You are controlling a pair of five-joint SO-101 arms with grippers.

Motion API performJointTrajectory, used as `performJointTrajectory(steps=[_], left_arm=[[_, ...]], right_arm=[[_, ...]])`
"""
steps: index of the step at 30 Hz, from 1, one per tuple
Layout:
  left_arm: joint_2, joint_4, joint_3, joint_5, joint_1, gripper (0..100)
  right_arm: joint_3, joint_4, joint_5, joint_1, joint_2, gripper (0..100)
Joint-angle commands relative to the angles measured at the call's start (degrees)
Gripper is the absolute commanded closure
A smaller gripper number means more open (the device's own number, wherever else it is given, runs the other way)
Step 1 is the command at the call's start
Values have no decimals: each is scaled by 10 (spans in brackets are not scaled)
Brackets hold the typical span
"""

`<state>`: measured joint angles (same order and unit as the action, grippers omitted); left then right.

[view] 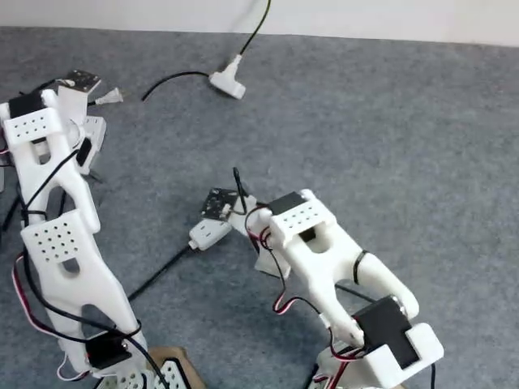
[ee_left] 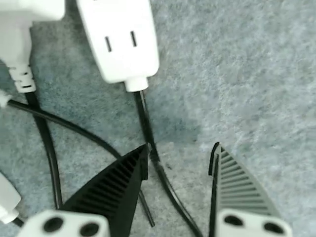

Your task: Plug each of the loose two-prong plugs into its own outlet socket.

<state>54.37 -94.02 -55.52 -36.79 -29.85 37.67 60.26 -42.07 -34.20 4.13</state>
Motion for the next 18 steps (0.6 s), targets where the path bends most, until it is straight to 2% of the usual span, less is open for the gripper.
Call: performJointTrajectory(steps=[1,9,18], left_arm=[[-6,-7,-18,-9,-15,780],[-6,-10,-20,-10,-33,780],[-6,-7,-21,-10,-44,780]], right_arm=[[-25,-17,-37,-7,21,642],[-22,-67,-109,3,20,642],[1,-79,-89,5,20,642]])
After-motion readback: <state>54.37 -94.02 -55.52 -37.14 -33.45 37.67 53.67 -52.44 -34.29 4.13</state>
